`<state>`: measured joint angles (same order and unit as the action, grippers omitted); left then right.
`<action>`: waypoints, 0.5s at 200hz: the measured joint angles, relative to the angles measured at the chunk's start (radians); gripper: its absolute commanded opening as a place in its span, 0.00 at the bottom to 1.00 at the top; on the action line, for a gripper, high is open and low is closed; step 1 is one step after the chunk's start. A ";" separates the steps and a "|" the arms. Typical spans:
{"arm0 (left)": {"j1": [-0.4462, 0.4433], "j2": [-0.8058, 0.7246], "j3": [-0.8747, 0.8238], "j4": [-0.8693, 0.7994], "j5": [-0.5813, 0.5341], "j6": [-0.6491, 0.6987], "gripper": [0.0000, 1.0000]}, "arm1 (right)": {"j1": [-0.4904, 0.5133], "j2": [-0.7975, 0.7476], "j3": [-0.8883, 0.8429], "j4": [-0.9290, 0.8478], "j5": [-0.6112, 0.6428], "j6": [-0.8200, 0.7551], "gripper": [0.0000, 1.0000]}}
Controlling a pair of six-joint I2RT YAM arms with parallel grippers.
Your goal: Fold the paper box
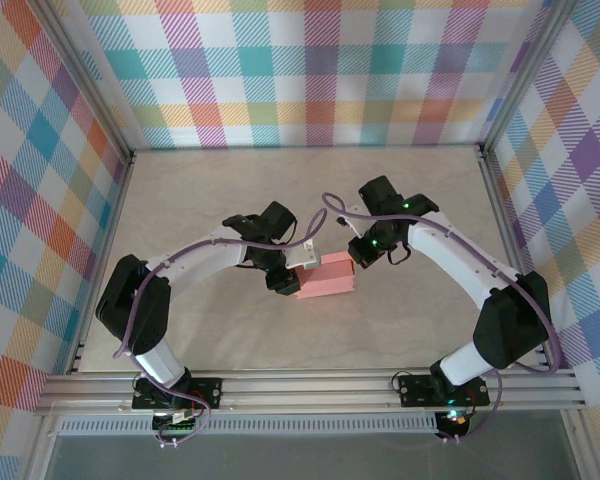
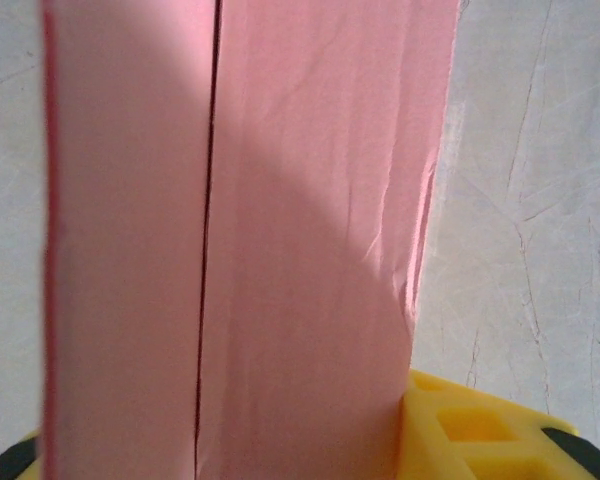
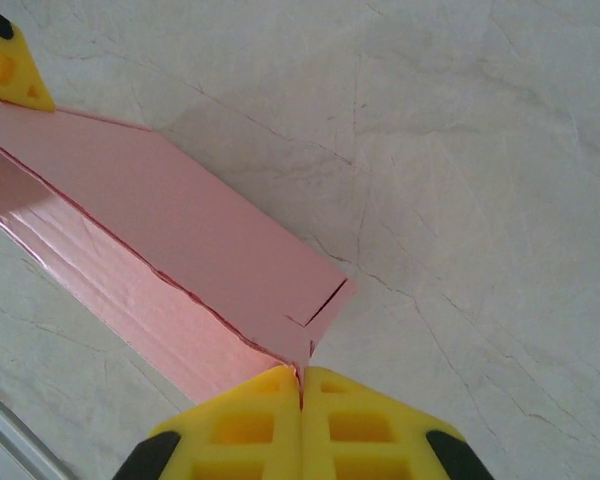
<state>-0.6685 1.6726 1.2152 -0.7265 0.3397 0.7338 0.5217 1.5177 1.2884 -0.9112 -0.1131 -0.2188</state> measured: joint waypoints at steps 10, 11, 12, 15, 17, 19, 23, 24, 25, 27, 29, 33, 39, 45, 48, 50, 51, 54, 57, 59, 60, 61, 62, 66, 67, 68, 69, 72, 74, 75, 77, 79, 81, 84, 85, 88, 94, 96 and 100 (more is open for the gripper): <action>0.000 0.000 0.000 0.000 0.000 0.000 0.41 | 0.002 0.000 0.000 0.000 0.000 0.001 0.00; 0.000 0.000 0.000 0.000 0.000 0.000 0.41 | 0.002 0.000 0.000 0.000 0.000 0.001 0.00; 0.000 0.000 0.000 0.000 0.000 0.000 0.41 | 0.002 0.000 0.000 0.000 0.000 0.001 0.00; 0.000 0.000 0.000 0.000 0.000 0.000 0.41 | 0.002 0.000 0.000 0.000 0.000 0.002 0.00; 0.000 0.000 0.000 0.000 0.000 0.000 0.41 | 0.002 0.000 0.000 0.000 0.000 0.003 0.00; 0.000 0.000 0.000 0.000 0.000 0.000 0.41 | 0.002 0.000 0.000 0.000 0.000 0.005 0.00; 0.000 0.000 0.000 0.000 0.000 0.000 0.41 | 0.002 0.000 0.000 0.000 0.000 0.009 0.00; 0.000 0.000 0.000 0.000 0.000 0.000 0.41 | 0.002 0.000 0.000 0.000 0.000 0.010 0.00; 0.000 0.000 0.000 0.000 0.000 0.000 0.41 | 0.002 0.000 0.000 0.000 0.000 0.011 0.01; 0.000 0.000 0.000 0.000 0.000 0.000 0.41 | 0.002 0.000 0.000 0.000 0.000 0.013 0.04; 0.000 0.000 0.000 0.000 0.000 0.000 0.41 | 0.002 0.000 0.000 0.001 0.000 0.017 0.08; 0.000 0.000 0.000 0.000 0.000 -0.001 0.41 | 0.003 -0.001 0.000 0.001 0.001 0.023 0.15; 0.000 0.000 0.000 0.000 0.000 0.000 0.41 | 0.004 -0.001 0.000 0.000 0.002 0.035 0.21; 0.000 0.000 0.000 -0.001 0.000 -0.001 0.41 | 0.007 -0.002 0.000 0.000 0.003 0.048 0.25; 0.000 0.000 0.000 -0.001 0.000 -0.001 0.41 | 0.009 -0.002 0.000 0.001 0.006 0.047 0.26; 0.000 0.000 0.000 0.000 0.000 -0.001 0.41 | 0.010 -0.002 0.000 0.000 0.007 0.058 0.27; 0.000 0.000 0.000 0.000 0.000 -0.001 0.41 | 0.011 -0.002 0.000 0.001 0.008 0.059 0.28; 0.000 0.000 0.000 -0.001 0.000 -0.001 0.41 | 0.013 -0.003 0.000 0.001 0.010 0.057 0.28; 0.000 0.000 0.000 -0.001 0.000 -0.001 0.41 | 0.016 -0.004 0.000 0.001 0.010 0.066 0.28; 0.000 0.000 0.000 0.000 0.000 -0.001 0.41 | 0.017 -0.005 0.000 0.001 0.010 0.066 0.28; 0.000 0.000 0.000 0.000 0.000 -0.001 0.41 | 0.018 -0.005 0.000 0.001 0.010 0.066 0.28; 0.000 0.000 0.000 0.000 0.000 -0.001 0.41 | 0.018 -0.005 0.000 0.001 0.010 0.066 0.27; 0.000 0.000 0.000 -0.001 0.000 -0.001 0.41 | 0.019 -0.006 0.000 0.001 0.012 0.069 0.27; 0.000 0.000 0.000 -0.001 0.000 -0.001 0.41 | 0.023 -0.009 0.000 0.001 0.013 0.074 0.26; 0.000 0.000 0.000 -0.001 0.000 -0.001 0.41 | 0.024 -0.010 0.000 0.001 0.013 0.074 0.26; 0.000 0.000 0.000 -0.001 0.000 -0.001 0.41 | 0.024 -0.010 0.000 0.001 0.013 0.074 0.25; 0.000 0.000 0.000 -0.001 0.000 -0.001 0.41 | 0.024 -0.011 -0.001 0.001 0.013 0.076 0.25; 0.000 0.000 0.000 -0.001 0.000 -0.001 0.41 | 0.026 -0.014 -0.002 0.001 0.015 0.077 0.23; 0.000 0.000 0.000 -0.001 0.000 -0.001 0.41 | 0.026 -0.016 -0.003 0.002 0.015 0.079 0.21; 0.000 0.000 0.000 -0.001 0.000 -0.001 0.41 | 0.027 -0.018 -0.003 0.002 0.015 0.081 0.21; 0.000 0.000 0.000 -0.001 0.000 -0.001 0.41 | 0.029 -0.021 -0.004 0.002 0.017 0.080 0.20; 0.000 0.000 0.000 -0.001 0.000 -0.001 0.41 | 0.029 -0.023 -0.005 0.002 0.018 0.082 0.19; 0.000 0.000 0.000 -0.001 0.000 -0.001 0.41 | 0.029 -0.026 -0.006 0.001 0.018 0.086 0.18; 0.000 0.000 0.000 -0.001 0.000 -0.001 0.41 | 0.030 -0.031 -0.008 0.000 0.020 0.082 0.17; 0.000 0.000 0.000 -0.001 0.000 -0.001 0.41 | 0.030 -0.031 -0.008 0.000 0.020 0.084 0.17; 0.000 0.000 0.000 -0.001 0.000 -0.001 0.41 | 0.030 -0.035 -0.010 0.000 0.021 0.090 0.16; 0.000 0.000 0.000 -0.001 0.000 -0.001 0.41 | 0.030 -0.043 -0.012 -0.001 0.025 0.091 0.12; 0.000 0.000 0.000 -0.001 0.000 -0.001 0.41 | 0.030 -0.045 -0.012 -0.002 0.025 0.091 0.12; 0.000 0.000 0.000 -0.001 0.000 -0.001 0.41 | 0.030 -0.049 -0.013 -0.003 0.028 0.093 0.11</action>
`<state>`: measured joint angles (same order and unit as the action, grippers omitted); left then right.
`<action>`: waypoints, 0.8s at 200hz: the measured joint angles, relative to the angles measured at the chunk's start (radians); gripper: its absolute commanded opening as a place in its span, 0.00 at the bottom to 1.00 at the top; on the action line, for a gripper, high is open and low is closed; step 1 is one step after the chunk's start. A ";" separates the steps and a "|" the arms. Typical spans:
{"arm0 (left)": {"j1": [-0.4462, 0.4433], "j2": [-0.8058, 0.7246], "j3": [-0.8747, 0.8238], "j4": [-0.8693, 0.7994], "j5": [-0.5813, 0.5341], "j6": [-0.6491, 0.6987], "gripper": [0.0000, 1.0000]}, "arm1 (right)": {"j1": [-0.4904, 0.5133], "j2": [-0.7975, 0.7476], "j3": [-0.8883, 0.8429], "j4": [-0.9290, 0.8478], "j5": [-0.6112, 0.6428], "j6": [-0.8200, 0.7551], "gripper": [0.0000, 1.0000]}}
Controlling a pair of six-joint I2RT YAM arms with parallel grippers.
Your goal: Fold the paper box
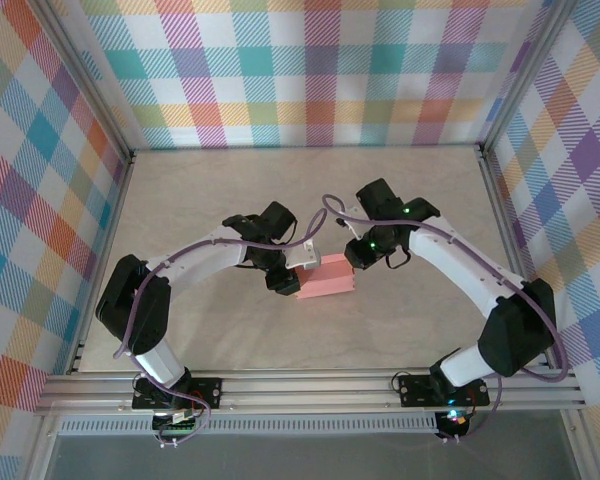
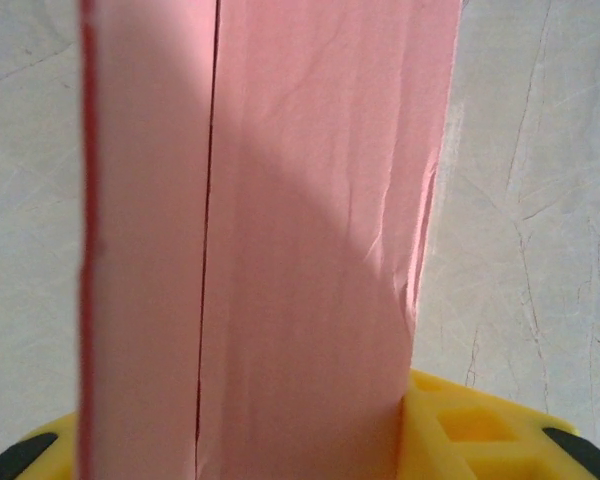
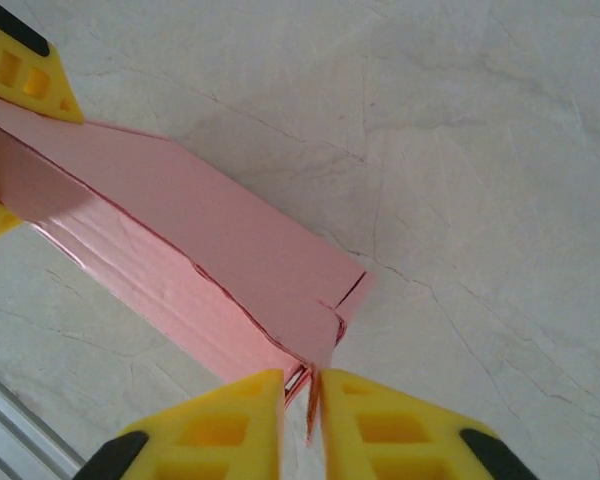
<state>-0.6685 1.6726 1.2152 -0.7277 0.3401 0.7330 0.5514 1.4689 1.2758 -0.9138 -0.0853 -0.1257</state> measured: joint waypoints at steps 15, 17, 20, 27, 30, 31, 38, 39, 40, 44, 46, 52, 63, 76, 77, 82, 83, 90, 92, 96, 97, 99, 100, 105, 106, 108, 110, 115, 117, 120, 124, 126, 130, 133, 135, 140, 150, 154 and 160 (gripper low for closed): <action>0.000 0.000 0.000 0.000 0.000 0.000 0.41 | 0.000 -0.006 0.000 -0.003 0.004 -0.001 0.11; 0.000 0.000 0.000 0.000 0.000 0.000 0.41 | 0.000 -0.006 0.000 -0.003 0.003 -0.001 0.11; 0.000 0.000 0.000 0.000 0.000 0.000 0.41 | 0.000 -0.006 0.000 -0.003 0.003 -0.001 0.11; 0.000 0.000 0.000 0.000 0.000 0.000 0.41 | 0.000 -0.006 -0.002 -0.004 0.004 -0.001 0.12; 0.000 0.000 0.000 0.000 0.000 0.000 0.41 | 0.000 -0.006 -0.003 -0.003 0.005 -0.001 0.13; 0.000 0.000 0.000 0.000 0.000 0.000 0.41 | 0.000 -0.006 -0.003 -0.003 0.005 -0.001 0.14; 0.000 0.000 0.000 0.000 0.000 0.000 0.41 | 0.000 -0.006 -0.005 -0.005 0.008 -0.001 0.17; 0.000 0.000 0.000 0.000 0.000 0.000 0.41 | 0.000 -0.006 -0.005 -0.005 0.008 0.001 0.17; 0.000 0.000 0.000 0.000 0.000 0.000 0.41 | 0.000 -0.006 -0.005 -0.005 0.008 0.001 0.17; 0.000 0.000 0.000 0.000 0.000 0.000 0.41 | 0.000 -0.006 -0.006 -0.005 0.011 -0.003 0.18; 0.000 0.000 0.000 0.000 0.000 0.000 0.41 | 0.000 -0.006 -0.006 -0.005 0.013 0.000 0.18; 0.000 0.000 0.000 0.000 0.000 0.000 0.41 | 0.000 -0.006 -0.007 -0.005 0.017 -0.001 0.18; 0.000 0.000 0.000 0.000 0.000 0.000 0.41 | 0.000 -0.006 -0.007 -0.004 0.023 -0.001 0.15; 0.000 0.000 0.000 0.000 0.000 0.000 0.41 | 0.000 -0.006 -0.007 -0.004 0.026 0.000 0.11; 0.000 0.000 0.000 0.000 0.000 0.000 0.41 | 0.000 -0.006 -0.007 -0.004 0.026 -0.001 0.11; 0.000 0.000 0.000 0.000 0.000 0.000 0.41 | 0.000 -0.006 -0.007 -0.004 0.026 -0.001 0.10; 0.000 0.000 0.000 0.000 0.000 0.000 0.41 | 0.000 -0.006 -0.007 -0.004 0.026 -0.001 0.09; 0.000 0.000 0.000 0.000 0.000 0.000 0.41 | 0.000 -0.006 -0.007 -0.004 0.026 -0.001 0.08; 0.000 0.000 0.000 0.000 0.000 0.000 0.41 | 0.000 -0.006 -0.007 -0.004 0.026 -0.002 0.08; 0.000 0.000 0.000 0.000 0.000 0.000 0.41 | 0.000 -0.006 -0.007 -0.004 0.026 -0.001 0.09; 0.000 0.000 0.000 0.000 0.000 0.000 0.41 | 0.000 -0.006 -0.007 -0.004 0.026 -0.001 0.09; 0.000 0.000 0.000 0.000 0.000 0.000 0.41 | 0.000 -0.006 -0.007 -0.004 0.026 -0.002 0.10; 0.000 0.000 0.000 0.000 0.000 0.000 0.41 | 0.000 -0.006 -0.007 -0.004 0.026 -0.002 0.10; 0.000 0.000 0.000 0.000 0.000 0.000 0.41 | 0.000 -0.006 -0.007 -0.004 0.026 -0.002 0.12; 0.000 0.000 0.000 0.000 0.000 0.000 0.41 | 0.000 -0.006 -0.007 -0.004 0.026 -0.001 0.12; 0.000 0.000 0.000 0.000 0.000 0.000 0.41 | 0.000 -0.006 -0.007 -0.004 0.026 -0.002 0.14; 0.000 0.000 0.000 0.000 0.000 0.000 0.41 | 0.000 -0.006 -0.007 -0.004 0.026 -0.002 0.15; 0.000 0.000 0.000 0.000 0.000 0.000 0.41 | 0.000 -0.006 -0.007 -0.004 0.027 -0.004 0.15; 0.000 0.000 0.000 0.000 0.000 0.000 0.41 | 0.000 -0.006 -0.007 -0.004 0.029 -0.003 0.13; 0.000 0.000 0.000 0.000 0.000 0.000 0.41 | 0.000 -0.006 -0.007 -0.004 0.030 -0.002 0.11; 0.000 0.000 0.000 0.000 0.000 0.000 0.41 | 0.000 -0.006 -0.007 -0.004 0.032 -0.003 0.07; 0.000 0.000 0.000 0.000 0.000 0.000 0.41 | 0.000 -0.006 -0.007 -0.004 0.033 -0.006 0.05; 0.000 0.000 0.000 0.000 0.000 0.000 0.41 | 0.000 -0.006 -0.007 -0.004 0.033 -0.002 0.00; 0.000 0.000 0.000 0.000 0.000 0.000 0.41 | 0.000 -0.006 -0.007 -0.004 0.034 -0.008 0.00; 0.000 0.000 0.000 0.001 0.001 0.000 0.41 | 0.000 -0.006 -0.007 -0.004 0.035 -0.006 0.00; 0.000 0.000 0.000 0.001 0.001 0.000 0.41 | 0.000 -0.006 -0.007 -0.003 0.034 -0.009 0.00; 0.000 0.000 0.000 0.001 0.001 0.000 0.41 | 0.000 -0.006 -0.007 -0.003 0.037 -0.006 0.00; 0.000 0.000 0.000 0.001 0.001 0.000 0.41 | 0.000 -0.006 -0.007 -0.003 0.037 -0.006 0.00; 0.000 0.000 0.000 0.001 0.001 -0.001 0.41 | 0.000 -0.006 -0.007 -0.003 0.039 -0.005 0.00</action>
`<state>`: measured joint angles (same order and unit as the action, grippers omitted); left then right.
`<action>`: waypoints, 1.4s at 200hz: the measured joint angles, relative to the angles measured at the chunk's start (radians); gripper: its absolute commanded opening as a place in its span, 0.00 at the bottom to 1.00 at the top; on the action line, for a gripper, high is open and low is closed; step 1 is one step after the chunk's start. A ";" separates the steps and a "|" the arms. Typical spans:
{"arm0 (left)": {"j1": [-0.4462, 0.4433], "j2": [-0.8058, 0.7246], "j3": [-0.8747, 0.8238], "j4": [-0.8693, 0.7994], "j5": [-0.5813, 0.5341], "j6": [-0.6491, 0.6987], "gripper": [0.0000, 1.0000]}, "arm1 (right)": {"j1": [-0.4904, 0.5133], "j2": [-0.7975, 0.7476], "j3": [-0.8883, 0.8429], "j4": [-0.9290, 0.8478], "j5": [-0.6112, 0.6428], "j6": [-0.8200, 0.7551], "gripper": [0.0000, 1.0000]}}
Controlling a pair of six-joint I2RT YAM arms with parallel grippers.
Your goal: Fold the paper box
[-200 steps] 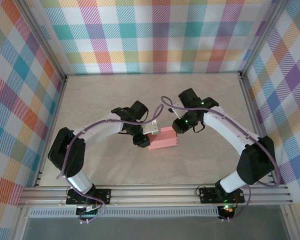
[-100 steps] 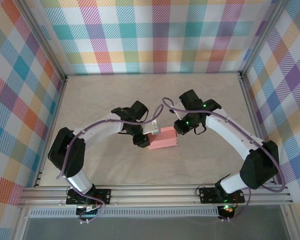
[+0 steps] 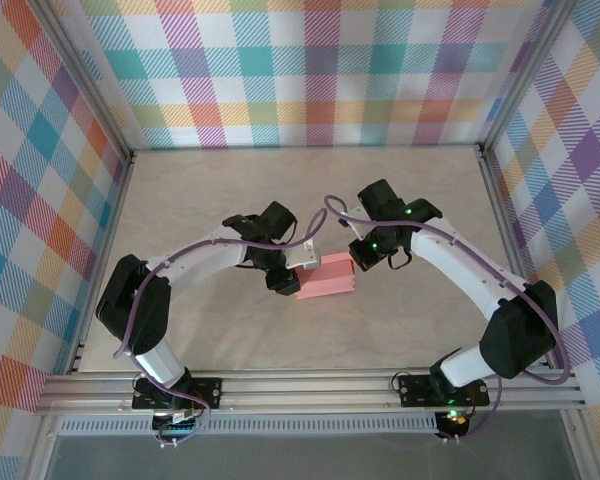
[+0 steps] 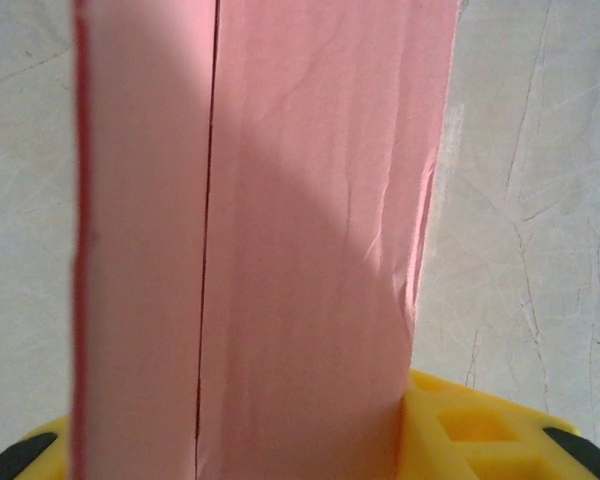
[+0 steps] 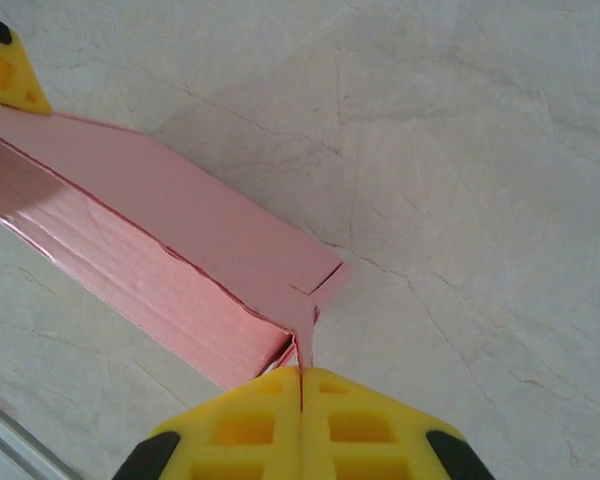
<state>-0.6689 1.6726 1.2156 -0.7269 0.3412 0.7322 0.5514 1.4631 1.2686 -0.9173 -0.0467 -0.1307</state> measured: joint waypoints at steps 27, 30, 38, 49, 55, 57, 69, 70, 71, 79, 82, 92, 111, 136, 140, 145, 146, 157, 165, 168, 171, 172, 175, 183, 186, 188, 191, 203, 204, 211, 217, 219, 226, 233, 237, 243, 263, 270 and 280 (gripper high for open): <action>0.000 0.000 0.000 0.001 0.000 0.000 0.41 | 0.000 0.000 0.000 0.004 0.010 0.014 0.00; 0.000 0.000 0.000 0.001 0.000 -0.002 0.41 | 0.000 0.000 0.000 0.005 0.010 0.019 0.00; 0.000 0.000 0.000 0.002 0.000 -0.003 0.41 | 0.002 0.000 0.000 0.008 0.013 0.035 0.00; 0.000 0.000 0.000 0.002 0.001 -0.007 0.41 | 0.006 0.000 0.000 0.013 0.016 0.068 0.00; 0.000 0.000 0.000 0.001 0.001 -0.009 0.41 | 0.010 0.000 0.000 0.016 0.019 0.090 0.00; 0.000 0.000 0.000 0.002 0.001 -0.010 0.41 | 0.011 0.000 0.000 0.016 0.021 0.095 0.00; 0.000 0.000 0.000 0.002 0.002 -0.011 0.41 | 0.016 0.000 0.000 0.018 0.027 0.147 0.00; 0.000 0.000 0.000 0.001 0.002 -0.011 0.41 | 0.016 0.000 0.000 0.018 0.028 0.153 0.00; 0.000 0.000 0.000 0.002 0.002 -0.011 0.41 | 0.017 0.000 0.000 0.018 0.028 0.155 0.00; 0.000 0.000 0.000 0.002 0.002 -0.011 0.41 | 0.022 0.000 0.000 0.018 0.035 0.194 0.00; 0.000 0.000 0.000 0.002 0.002 -0.011 0.41 | 0.026 0.000 0.000 0.018 0.039 0.210 0.00; 0.000 0.000 0.000 0.003 0.002 -0.014 0.41 | 0.038 0.000 0.000 0.019 0.060 0.254 0.00; 0.000 0.000 0.000 0.004 0.002 -0.018 0.41 | 0.066 -0.008 -0.015 0.042 0.109 0.334 0.00; 0.000 0.000 0.001 0.003 0.004 -0.022 0.41 | 0.091 -0.055 -0.063 0.074 0.149 0.430 0.00; -0.001 0.000 0.001 0.003 0.006 -0.022 0.41 | 0.093 -0.060 -0.065 0.074 0.152 0.441 0.00; -0.001 0.001 0.001 0.002 0.007 -0.022 0.41 | 0.095 -0.063 -0.066 0.074 0.154 0.457 0.00; -0.001 0.001 0.001 0.001 0.008 -0.023 0.41 | 0.096 -0.063 -0.066 0.075 0.154 0.460 0.00; -0.002 0.002 0.001 0.000 0.009 -0.024 0.41 | 0.100 -0.064 -0.066 0.080 0.163 0.492 0.00; -0.002 0.002 0.001 0.000 0.010 -0.026 0.41 | 0.103 -0.064 -0.066 0.081 0.167 0.515 0.00; -0.003 0.002 0.001 0.000 0.010 -0.027 0.41 | 0.104 -0.064 -0.066 0.082 0.168 0.524 0.00; -0.003 0.002 0.001 0.000 0.010 -0.027 0.41 | 0.105 -0.064 -0.066 0.083 0.169 0.531 0.00; -0.003 0.002 0.001 0.000 0.010 -0.027 0.41 | 0.105 -0.064 -0.067 0.084 0.170 0.535 0.00; -0.003 0.002 0.001 0.000 0.010 -0.030 0.41 | 0.105 -0.064 -0.068 0.085 0.171 0.542 0.00; -0.003 0.002 0.002 0.000 0.010 -0.031 0.41 | 0.109 -0.066 -0.072 0.094 0.174 0.562 0.00; -0.003 0.003 0.002 0.000 0.010 -0.032 0.41 | 0.111 -0.066 -0.075 0.097 0.177 0.567 0.00; -0.003 0.003 0.003 0.000 0.010 -0.033 0.41 | 0.113 -0.067 -0.077 0.099 0.179 0.573 0.00; -0.003 0.003 0.003 0.000 0.010 -0.033 0.41 | 0.116 -0.068 -0.080 0.103 0.182 0.578 0.00; -0.003 0.004 0.004 0.000 0.010 -0.035 0.42 | 0.126 -0.079 -0.107 0.129 0.197 0.599 0.00; -0.003 0.004 0.004 0.000 0.009 -0.037 0.42 | 0.126 -0.080 -0.109 0.131 0.197 0.600 0.00; -0.003 0.004 0.004 0.000 0.009 -0.037 0.42 | 0.131 -0.092 -0.130 0.146 0.204 0.612 0.00; -0.003 0.004 0.004 0.000 0.009 -0.037 0.43 | 0.135 -0.104 -0.150 0.160 0.212 0.618 0.00; -0.003 0.004 0.004 0.000 0.009 -0.037 0.43 | 0.136 -0.106 -0.154 0.161 0.212 0.620 0.00; -0.003 0.004 0.004 -0.001 0.009 -0.037 0.43 | 0.140 -0.120 -0.175 0.175 0.219 0.624 0.00; -0.004 0.004 0.004 -0.001 0.008 -0.036 0.44 | 0.143 -0.130 -0.190 0.184 0.224 0.625 0.00; -0.004 0.004 0.004 -0.001 0.007 -0.037 0.45 | 0.144 -0.135 -0.198 0.188 0.227 0.625 0.00; -0.005 0.004 0.004 -0.001 0.006 -0.037 0.45 | 0.144 -0.139 -0.206 0.192 0.230 0.625 0.00; -0.005 0.004 0.004 -0.001 0.005 -0.037 0.46 | 0.147 -0.140 -0.212 0.197 0.239 0.624 0.00; -0.005 0.004 0.004 0.000 0.005 -0.037 0.46 | 0.150 -0.142 -0.216 0.206 0.242 0.624 0.00; -0.005 0.004 0.004 0.000 0.002 -0.037 0.47 | 0.150 -0.144 -0.229 0.223 0.248 0.624 0.00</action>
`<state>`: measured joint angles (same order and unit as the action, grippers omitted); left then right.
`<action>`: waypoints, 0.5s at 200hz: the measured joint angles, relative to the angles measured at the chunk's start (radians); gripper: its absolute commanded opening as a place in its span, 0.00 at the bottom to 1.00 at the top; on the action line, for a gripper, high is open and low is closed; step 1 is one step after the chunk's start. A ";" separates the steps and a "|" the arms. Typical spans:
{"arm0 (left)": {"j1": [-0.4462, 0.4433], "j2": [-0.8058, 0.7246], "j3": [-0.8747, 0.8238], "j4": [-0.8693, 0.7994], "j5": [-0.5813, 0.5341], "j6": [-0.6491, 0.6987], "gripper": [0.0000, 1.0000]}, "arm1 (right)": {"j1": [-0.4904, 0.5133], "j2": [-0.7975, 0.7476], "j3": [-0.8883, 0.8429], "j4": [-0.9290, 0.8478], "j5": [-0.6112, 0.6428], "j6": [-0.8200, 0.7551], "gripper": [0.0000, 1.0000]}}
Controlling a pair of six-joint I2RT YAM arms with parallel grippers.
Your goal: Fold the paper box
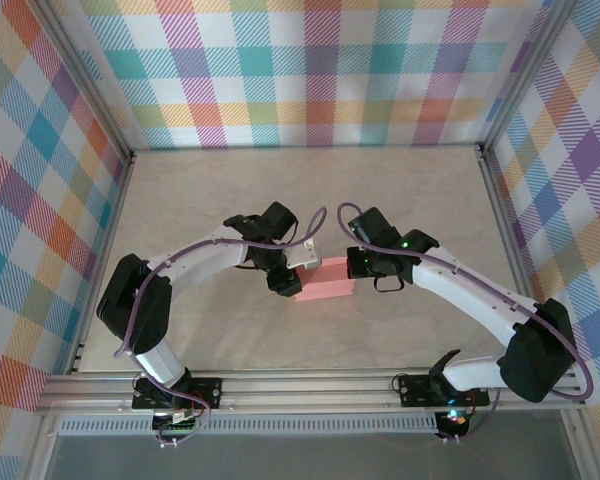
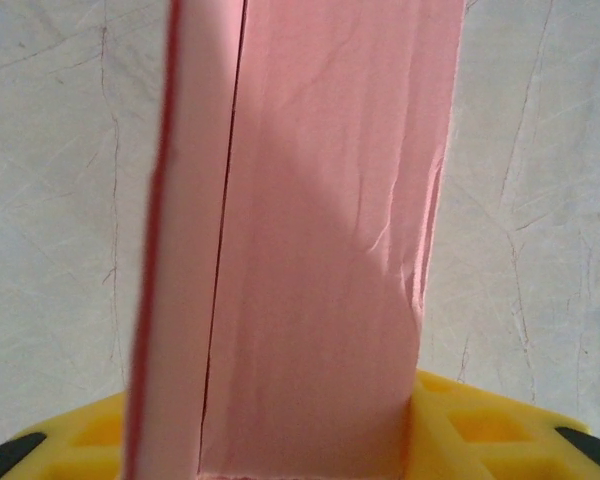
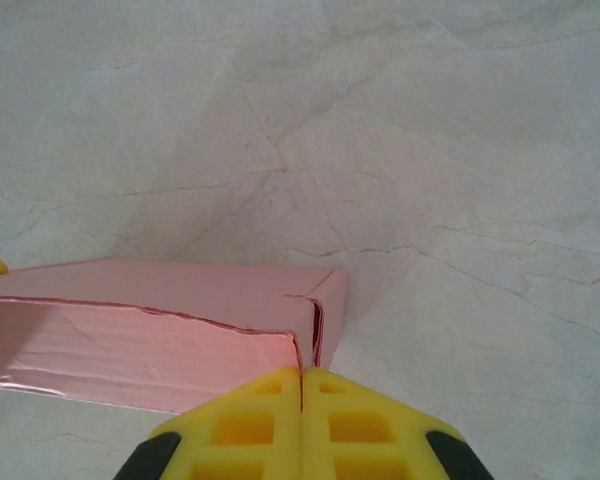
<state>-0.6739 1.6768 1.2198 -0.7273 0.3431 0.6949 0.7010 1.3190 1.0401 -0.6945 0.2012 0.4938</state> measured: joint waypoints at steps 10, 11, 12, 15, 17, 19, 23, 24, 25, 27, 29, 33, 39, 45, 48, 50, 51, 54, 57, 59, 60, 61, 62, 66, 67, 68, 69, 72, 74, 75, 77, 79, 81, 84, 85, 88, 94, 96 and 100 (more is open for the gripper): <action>0.000 0.000 0.000 0.000 -0.001 -0.001 0.48 | 0.000 -0.006 -0.016 0.022 0.004 0.000 0.00; -0.001 0.000 0.000 0.000 -0.002 -0.002 0.48 | 0.000 -0.006 -0.017 0.023 0.004 0.000 0.00; -0.001 0.000 0.000 0.000 -0.002 -0.003 0.49 | 0.000 -0.007 -0.018 0.024 0.005 0.000 0.00; -0.002 0.000 0.000 0.000 -0.003 -0.003 0.49 | 0.000 -0.009 -0.022 0.030 0.006 0.000 0.00; -0.002 0.000 0.000 0.000 -0.004 -0.003 0.50 | 0.000 -0.011 -0.026 0.035 0.006 0.000 0.00; -0.003 0.000 0.000 0.001 -0.004 -0.005 0.50 | 0.000 -0.013 -0.029 0.039 0.008 0.000 0.00; -0.004 0.000 0.000 0.001 -0.006 -0.005 0.50 | 0.001 -0.017 -0.035 0.048 0.009 0.000 0.00; -0.004 0.000 0.000 0.001 -0.007 -0.006 0.50 | 0.002 -0.018 -0.037 0.051 0.010 -0.001 0.00; -0.004 0.000 0.000 0.000 -0.007 -0.008 0.51 | 0.002 -0.019 -0.039 0.052 0.010 -0.001 0.00; -0.005 0.000 0.000 0.000 -0.008 -0.007 0.51 | 0.002 -0.021 -0.042 0.058 0.012 -0.001 0.00; -0.005 0.000 0.000 0.000 -0.010 -0.007 0.51 | 0.003 -0.023 -0.046 0.061 0.013 -0.001 0.00; -0.006 0.000 0.000 0.000 -0.013 -0.008 0.51 | 0.005 -0.026 -0.052 0.070 0.016 -0.001 0.00; -0.006 0.000 0.000 0.000 -0.016 -0.008 0.53 | 0.007 -0.030 -0.061 0.081 0.023 -0.001 0.00; -0.007 0.000 0.000 0.000 -0.020 -0.008 0.55 | 0.010 -0.033 -0.070 0.088 0.028 -0.003 0.00; -0.007 0.000 0.000 0.000 -0.021 -0.006 0.57 | 0.011 -0.034 -0.072 0.090 0.030 -0.003 0.00; -0.008 0.000 0.000 0.000 -0.022 -0.008 0.58 | 0.013 -0.034 -0.074 0.092 0.032 -0.003 0.00; -0.008 0.000 0.000 0.000 -0.022 -0.010 0.58 | 0.013 -0.035 -0.074 0.092 0.033 -0.003 0.00; -0.008 0.000 0.000 0.000 -0.023 -0.008 0.60 | 0.014 -0.035 -0.077 0.096 0.035 -0.004 0.00; -0.009 0.000 0.000 0.000 -0.023 -0.009 0.63 | 0.016 -0.035 -0.079 0.097 0.037 -0.004 0.00; -0.009 0.000 0.000 0.000 -0.023 -0.012 0.64 | 0.017 -0.035 -0.079 0.098 0.039 -0.004 0.00; -0.010 0.000 0.000 0.000 -0.023 -0.010 0.65 | 0.017 -0.035 -0.079 0.098 0.039 -0.004 0.00; -0.010 0.000 0.000 0.000 -0.023 -0.007 0.66 | 0.018 -0.035 -0.079 0.098 0.040 -0.004 0.00; -0.010 0.000 0.000 0.000 -0.023 -0.006 0.67 | 0.018 -0.035 -0.079 0.098 0.041 -0.004 0.00; -0.011 0.000 0.000 0.000 -0.023 -0.014 0.70 | 0.020 -0.035 -0.080 0.101 0.044 -0.004 0.00; -0.011 0.000 0.000 0.000 -0.023 -0.013 0.71 | 0.020 -0.035 -0.080 0.101 0.045 -0.004 0.00; -0.011 0.000 0.000 0.000 -0.023 -0.008 0.72 | 0.021 -0.035 -0.080 0.101 0.045 -0.004 0.00; -0.012 0.000 0.000 0.000 -0.023 -0.008 0.73 | 0.021 -0.035 -0.080 0.102 0.046 -0.004 0.00; -0.013 0.000 0.000 0.000 -0.023 -0.018 0.75 | 0.022 -0.035 -0.080 0.104 0.047 -0.004 0.00; -0.013 0.000 0.000 0.000 -0.023 -0.015 0.76 | 0.023 -0.035 -0.081 0.105 0.048 -0.004 0.00; -0.013 0.000 0.000 0.001 -0.023 -0.012 0.77 | 0.023 -0.035 -0.081 0.105 0.048 -0.004 0.00; -0.014 0.000 0.000 0.000 -0.023 -0.015 0.77 | 0.024 -0.035 -0.081 0.105 0.050 -0.005 0.00; -0.016 0.000 0.000 0.000 -0.023 -0.022 0.79 | 0.024 -0.035 -0.081 0.105 0.050 -0.005 0.00; -0.016 0.000 0.000 0.002 -0.023 -0.018 0.80 | 0.025 -0.035 -0.081 0.105 0.051 -0.005 0.00; -0.017 0.000 0.000 0.002 -0.023 -0.022 0.80 | 0.026 -0.035 -0.081 0.105 0.053 -0.005 0.00; -0.018 0.000 0.000 0.002 -0.023 -0.024 0.81 | 0.027 -0.035 -0.081 0.105 0.053 -0.005 0.00; -0.018 0.000 0.000 0.004 -0.023 -0.024 0.83 | 0.027 -0.035 -0.081 0.105 0.054 -0.006 0.00; -0.020 -0.001 0.000 0.008 -0.023 -0.028 0.85 | 0.029 -0.035 -0.081 0.107 0.058 -0.008 0.00; -0.021 -0.002 0.000 0.011 -0.024 -0.024 0.86 | 0.031 -0.035 -0.081 0.108 0.060 -0.008 0.00; -0.023 -0.003 -0.001 0.016 -0.026 -0.032 0.88 | 0.032 -0.035 -0.081 0.108 0.062 -0.008 0.00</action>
<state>-0.6971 1.6741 1.2186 -0.7113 0.3168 0.6632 0.7334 1.2835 0.9588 -0.5861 0.2630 0.4858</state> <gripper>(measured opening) 0.835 0.048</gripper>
